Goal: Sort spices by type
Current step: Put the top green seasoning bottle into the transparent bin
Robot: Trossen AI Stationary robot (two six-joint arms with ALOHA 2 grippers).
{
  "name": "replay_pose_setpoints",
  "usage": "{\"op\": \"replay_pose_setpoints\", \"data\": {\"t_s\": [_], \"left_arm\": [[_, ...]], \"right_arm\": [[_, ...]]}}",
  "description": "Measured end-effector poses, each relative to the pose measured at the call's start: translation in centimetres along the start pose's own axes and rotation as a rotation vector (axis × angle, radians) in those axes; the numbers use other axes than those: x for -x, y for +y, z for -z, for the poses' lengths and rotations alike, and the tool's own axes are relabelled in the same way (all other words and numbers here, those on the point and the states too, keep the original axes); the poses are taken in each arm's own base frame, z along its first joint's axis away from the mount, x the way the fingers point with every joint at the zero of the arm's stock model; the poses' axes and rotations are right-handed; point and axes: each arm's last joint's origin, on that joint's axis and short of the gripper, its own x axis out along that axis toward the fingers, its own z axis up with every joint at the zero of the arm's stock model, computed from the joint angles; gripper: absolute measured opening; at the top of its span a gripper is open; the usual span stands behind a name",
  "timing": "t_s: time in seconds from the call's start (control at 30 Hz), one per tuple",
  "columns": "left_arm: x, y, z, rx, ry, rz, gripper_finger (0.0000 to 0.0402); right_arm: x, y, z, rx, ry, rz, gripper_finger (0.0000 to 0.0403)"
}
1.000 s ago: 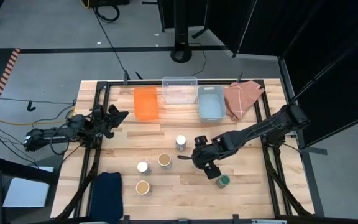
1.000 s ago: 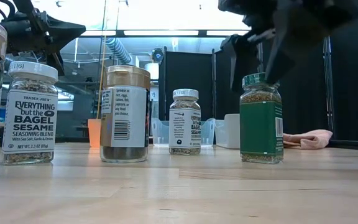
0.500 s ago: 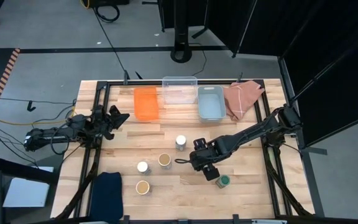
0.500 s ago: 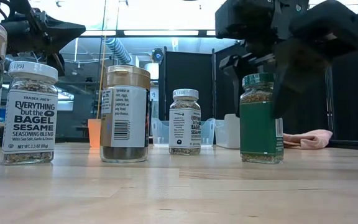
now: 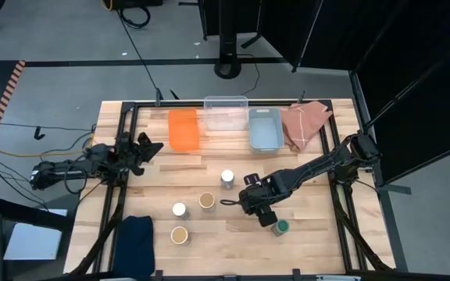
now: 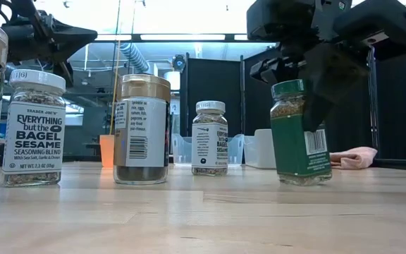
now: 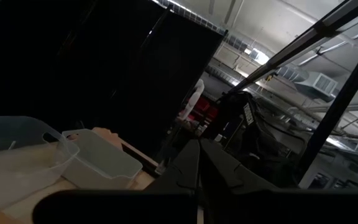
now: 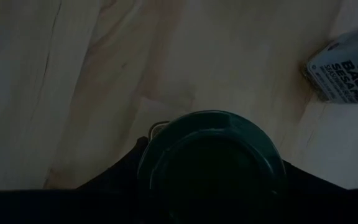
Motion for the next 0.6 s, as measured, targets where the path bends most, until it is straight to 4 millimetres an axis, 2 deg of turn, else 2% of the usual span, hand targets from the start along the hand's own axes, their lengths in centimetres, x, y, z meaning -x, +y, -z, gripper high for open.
{"op": "replay_pose_setpoints", "data": {"t_s": [0.17,0.27,0.43,0.6], "left_arm": [[0.0,0.0,0.0,0.015,0.001,-0.001,0.0015],[0.0,0.0,0.0,0.015,0.001,0.000,0.0015],[0.0,0.0,0.0,0.015,0.001,0.000,0.0015],[0.0,0.0,0.0,0.014,0.000,-0.001,0.0015]], "right_arm": [[0.3,-0.2,0.0,-0.064,-0.010,0.003,0.0205],[1.2,-0.8,0.0,-0.088,-0.046,0.009,0.0205],[4.3,-2.4,0.0,-0.156,-0.150,0.022,0.0205],[8.3,-4.6,0.9,-0.214,-0.259,0.088,0.0205]]}}
